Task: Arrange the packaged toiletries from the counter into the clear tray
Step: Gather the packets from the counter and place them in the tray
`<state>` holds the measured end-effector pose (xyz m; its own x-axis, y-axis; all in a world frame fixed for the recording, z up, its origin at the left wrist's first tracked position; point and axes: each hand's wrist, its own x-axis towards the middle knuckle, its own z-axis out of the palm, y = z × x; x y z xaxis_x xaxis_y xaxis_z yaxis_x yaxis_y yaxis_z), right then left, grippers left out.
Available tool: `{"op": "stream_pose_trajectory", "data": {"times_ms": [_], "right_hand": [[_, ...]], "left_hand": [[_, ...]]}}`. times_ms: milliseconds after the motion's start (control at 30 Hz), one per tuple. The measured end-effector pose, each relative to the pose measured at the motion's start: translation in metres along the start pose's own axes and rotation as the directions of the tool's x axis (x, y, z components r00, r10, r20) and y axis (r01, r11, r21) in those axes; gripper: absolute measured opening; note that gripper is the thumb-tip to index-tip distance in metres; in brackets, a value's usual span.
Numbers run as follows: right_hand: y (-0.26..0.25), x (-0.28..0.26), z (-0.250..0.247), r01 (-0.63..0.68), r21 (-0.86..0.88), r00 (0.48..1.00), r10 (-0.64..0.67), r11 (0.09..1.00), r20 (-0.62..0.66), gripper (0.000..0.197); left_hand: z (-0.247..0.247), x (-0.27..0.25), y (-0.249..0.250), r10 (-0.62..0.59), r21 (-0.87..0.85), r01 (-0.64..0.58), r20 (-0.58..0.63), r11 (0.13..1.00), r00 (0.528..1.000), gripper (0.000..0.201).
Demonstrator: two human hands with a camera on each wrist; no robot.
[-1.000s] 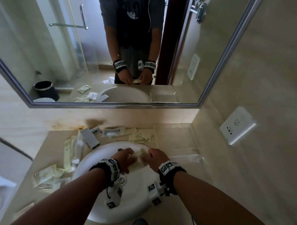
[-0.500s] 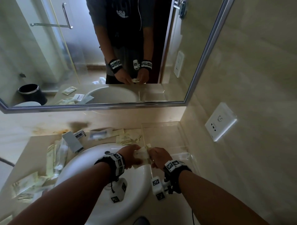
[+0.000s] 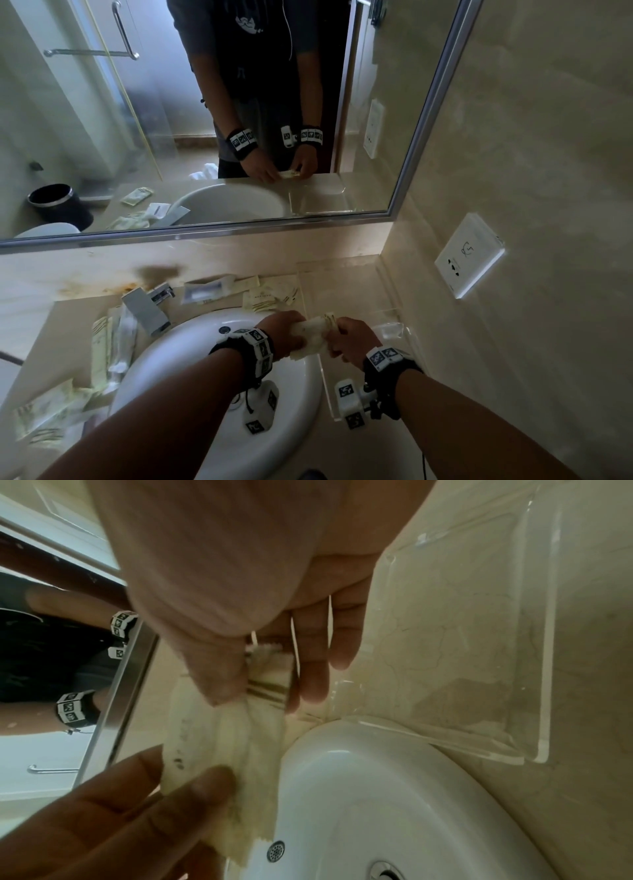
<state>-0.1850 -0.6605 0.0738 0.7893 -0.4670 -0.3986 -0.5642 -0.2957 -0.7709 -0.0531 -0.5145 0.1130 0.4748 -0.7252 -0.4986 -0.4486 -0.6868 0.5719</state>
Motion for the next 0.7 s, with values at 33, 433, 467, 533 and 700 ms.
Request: {"op": "stream_pose_trajectory", "data": {"times_ms": [33, 433, 467, 533, 700], "right_hand": [[0.003, 0.002, -0.002, 0.011, -0.023, 1.0, -0.011, 1.0, -0.024, 0.031], [0.011, 0.007, -0.016, -0.012, -0.181, 0.988, -0.017, 0.983, -0.154, 0.039], [0.014, 0.006, -0.017, -0.014, -0.176, 0.988, -0.013, 0.984, -0.154, 0.04], [0.019, 0.005, -0.019, -0.022, -0.171, 0.988, -0.005, 0.985, -0.156, 0.041], [0.025, 0.006, -0.02, -0.05, -0.096, 0.984, 0.033, 0.994, -0.175, 0.048]], "left_hand": [[0.001, 0.0, 0.003, 0.011, 0.06, -0.011, 0.014, 0.998, 1.0, 0.034], [0.015, 0.015, 0.018, -0.036, -0.122, 0.05, 0.115, 0.991, 0.993, 0.043], [0.016, 0.016, 0.019, -0.042, -0.172, 0.066, 0.141, 0.983, 0.989, 0.042], [0.019, 0.017, 0.02, -0.043, -0.252, 0.082, 0.158, 0.964, 0.987, 0.043], [0.024, 0.021, 0.026, -0.025, -0.122, 0.049, 0.19, 0.991, 0.981, 0.052]]}}
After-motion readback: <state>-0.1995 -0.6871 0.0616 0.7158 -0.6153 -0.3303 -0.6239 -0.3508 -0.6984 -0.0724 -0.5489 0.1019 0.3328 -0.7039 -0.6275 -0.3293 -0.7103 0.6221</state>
